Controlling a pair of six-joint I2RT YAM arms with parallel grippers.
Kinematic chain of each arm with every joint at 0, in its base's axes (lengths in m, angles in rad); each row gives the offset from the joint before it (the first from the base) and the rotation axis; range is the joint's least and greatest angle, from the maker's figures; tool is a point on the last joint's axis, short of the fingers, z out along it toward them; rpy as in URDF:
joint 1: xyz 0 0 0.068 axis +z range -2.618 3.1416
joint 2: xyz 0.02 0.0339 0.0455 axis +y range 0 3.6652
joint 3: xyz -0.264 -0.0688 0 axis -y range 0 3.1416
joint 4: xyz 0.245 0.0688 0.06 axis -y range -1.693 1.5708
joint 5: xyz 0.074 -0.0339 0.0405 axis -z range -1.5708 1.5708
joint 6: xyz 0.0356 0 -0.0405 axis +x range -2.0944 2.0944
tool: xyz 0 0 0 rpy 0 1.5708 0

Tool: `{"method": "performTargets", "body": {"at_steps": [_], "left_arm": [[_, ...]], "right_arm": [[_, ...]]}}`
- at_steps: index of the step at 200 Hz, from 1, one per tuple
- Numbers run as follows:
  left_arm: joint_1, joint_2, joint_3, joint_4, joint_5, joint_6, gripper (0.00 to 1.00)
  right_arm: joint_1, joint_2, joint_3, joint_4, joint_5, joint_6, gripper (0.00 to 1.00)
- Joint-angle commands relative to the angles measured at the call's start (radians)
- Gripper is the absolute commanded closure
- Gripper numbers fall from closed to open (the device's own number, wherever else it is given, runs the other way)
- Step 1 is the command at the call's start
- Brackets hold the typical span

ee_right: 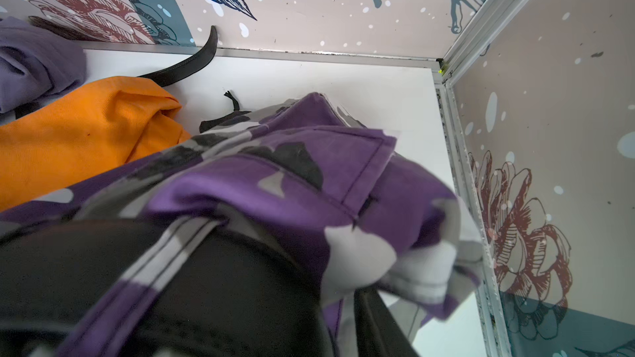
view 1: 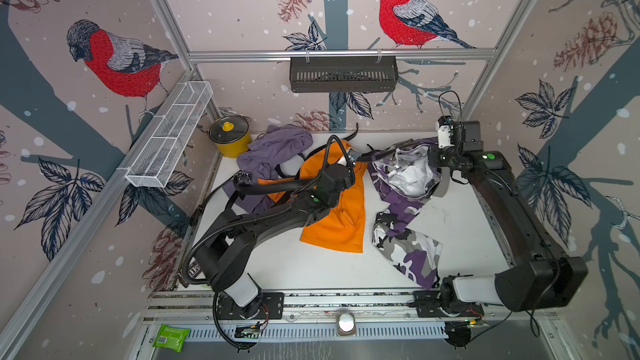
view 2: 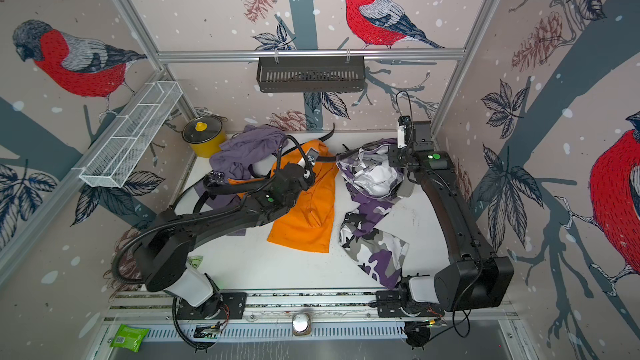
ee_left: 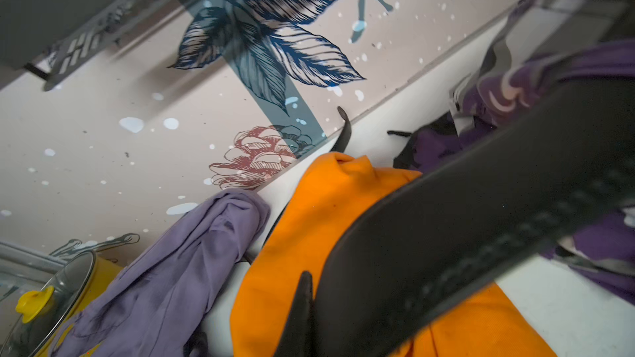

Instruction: Remove the belt from the trousers

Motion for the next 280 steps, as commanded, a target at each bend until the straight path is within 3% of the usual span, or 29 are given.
{"method": "performTargets", "body": {"at_steps": [1,45,163,280], "left_arm": [[0.041,-0.087,-0.025,-0.037,0.027,-0.105,1.0],[0.15,-0.204,-0.071,-0.085,0.103,-0.187,1.0],[0.535,-0.327,-0.12,-0.126,0.282,-0.49,1.0],[0.747,-0.519,-0.127,-0.101,0.266,-0.615,1.0]], "right_arm": [[-0.019,-0.005,-0.011,0.088,0.01,-0.006,0.62],[-0.039,0.011,-0.028,0.121,0.012,0.006,0.65],[-0.07,0.007,-0.099,0.143,0.064,0.02,0.64],[-0.142,0.0,-0.148,0.145,0.082,0.038,0.63]]}}
